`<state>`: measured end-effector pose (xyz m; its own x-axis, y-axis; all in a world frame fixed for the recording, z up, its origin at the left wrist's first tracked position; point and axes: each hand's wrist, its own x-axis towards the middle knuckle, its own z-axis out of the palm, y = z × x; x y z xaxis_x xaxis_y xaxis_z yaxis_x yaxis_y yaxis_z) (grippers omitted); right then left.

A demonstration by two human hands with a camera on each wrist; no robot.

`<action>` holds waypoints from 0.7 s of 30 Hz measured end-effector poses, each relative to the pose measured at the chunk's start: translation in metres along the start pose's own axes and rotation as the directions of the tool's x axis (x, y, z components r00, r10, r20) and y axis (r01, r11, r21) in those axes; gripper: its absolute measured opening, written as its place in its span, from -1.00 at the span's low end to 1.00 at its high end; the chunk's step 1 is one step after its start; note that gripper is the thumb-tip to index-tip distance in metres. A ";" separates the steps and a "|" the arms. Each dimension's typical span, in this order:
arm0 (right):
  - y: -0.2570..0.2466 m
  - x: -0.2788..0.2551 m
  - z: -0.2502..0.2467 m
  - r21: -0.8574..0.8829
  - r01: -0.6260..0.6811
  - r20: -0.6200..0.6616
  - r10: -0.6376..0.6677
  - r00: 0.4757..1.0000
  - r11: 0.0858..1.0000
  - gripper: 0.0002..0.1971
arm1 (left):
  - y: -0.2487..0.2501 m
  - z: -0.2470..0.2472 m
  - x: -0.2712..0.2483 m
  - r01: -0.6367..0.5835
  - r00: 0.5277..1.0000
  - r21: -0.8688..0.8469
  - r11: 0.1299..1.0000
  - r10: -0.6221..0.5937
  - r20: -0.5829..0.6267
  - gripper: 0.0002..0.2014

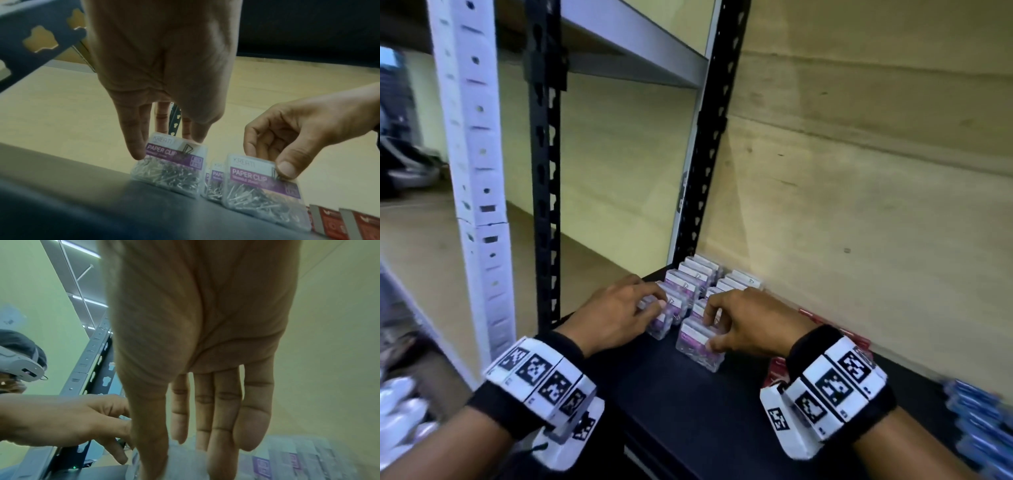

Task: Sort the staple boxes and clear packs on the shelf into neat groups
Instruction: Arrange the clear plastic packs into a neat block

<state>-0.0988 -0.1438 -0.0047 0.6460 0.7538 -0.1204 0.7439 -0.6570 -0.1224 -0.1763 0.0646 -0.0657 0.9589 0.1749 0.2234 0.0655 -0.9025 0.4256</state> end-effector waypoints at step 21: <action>-0.011 -0.035 0.004 0.100 0.141 0.016 -0.144 0.989 0.985 -0.71 | 0.011 0.027 -0.050 0.012 0.990 -0.340 0.940 -0.060 -0.131 -0.84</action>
<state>-0.1303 -0.1632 -0.0029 0.5295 0.8401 -0.1176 0.8067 -0.5415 -0.2366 -0.2158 0.0350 -0.0957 0.9088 0.2790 0.3102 -0.0203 -0.7130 0.7008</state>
